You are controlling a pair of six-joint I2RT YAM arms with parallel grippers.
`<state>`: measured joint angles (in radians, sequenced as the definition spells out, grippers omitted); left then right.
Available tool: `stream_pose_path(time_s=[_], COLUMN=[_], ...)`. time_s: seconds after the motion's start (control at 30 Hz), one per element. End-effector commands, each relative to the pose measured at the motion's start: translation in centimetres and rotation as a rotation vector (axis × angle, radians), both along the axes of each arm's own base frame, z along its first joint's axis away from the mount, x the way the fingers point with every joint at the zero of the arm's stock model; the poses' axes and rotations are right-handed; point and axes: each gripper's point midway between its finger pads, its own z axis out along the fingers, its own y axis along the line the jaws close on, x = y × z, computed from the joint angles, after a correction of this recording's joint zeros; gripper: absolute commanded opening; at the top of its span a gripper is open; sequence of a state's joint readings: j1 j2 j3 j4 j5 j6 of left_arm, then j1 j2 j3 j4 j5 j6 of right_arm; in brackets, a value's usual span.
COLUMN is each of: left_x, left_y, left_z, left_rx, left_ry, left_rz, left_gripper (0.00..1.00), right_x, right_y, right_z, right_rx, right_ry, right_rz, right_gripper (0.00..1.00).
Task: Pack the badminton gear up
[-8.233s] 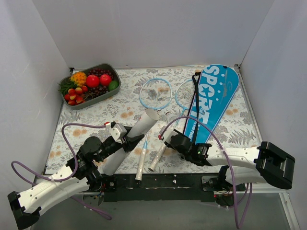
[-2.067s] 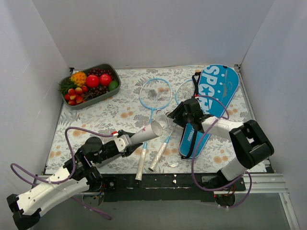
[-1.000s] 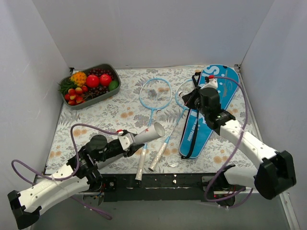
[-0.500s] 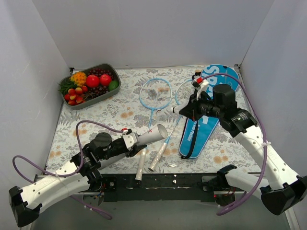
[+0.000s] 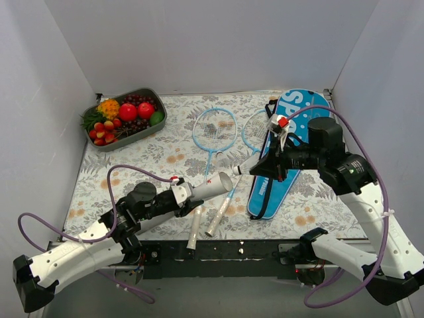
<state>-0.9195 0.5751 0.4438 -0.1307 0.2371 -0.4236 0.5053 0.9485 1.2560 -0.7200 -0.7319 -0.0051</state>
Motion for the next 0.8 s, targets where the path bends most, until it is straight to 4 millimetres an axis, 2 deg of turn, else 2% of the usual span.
stream_pose_path(time_s=[0.0, 0.37, 0.77], left_x=[-0.1, -0.1, -0.2], left_y=[-0.4, -0.1, 0.1], left_z=[3.8, 3.9, 3.7], left_rx=[-0.081, -0.082, -0.082], left_ry=[-0.060, -0.065, -0.073], left_rz=[-0.014, -0.008, -0.006], left_gripper=[0.00, 0.00, 0.00], right_x=[-1.5, -1.5, -1.6], right_y=[0.0, 1.5, 4.2], right_z=[0.3, 0.4, -1.3], right_rx=[0.001, 0.027, 0.000], right_ry=[0.006, 0.029, 0.072], right_rz=[0.075, 0.130, 0.181], right_gripper=[0.01, 0.01, 0.01])
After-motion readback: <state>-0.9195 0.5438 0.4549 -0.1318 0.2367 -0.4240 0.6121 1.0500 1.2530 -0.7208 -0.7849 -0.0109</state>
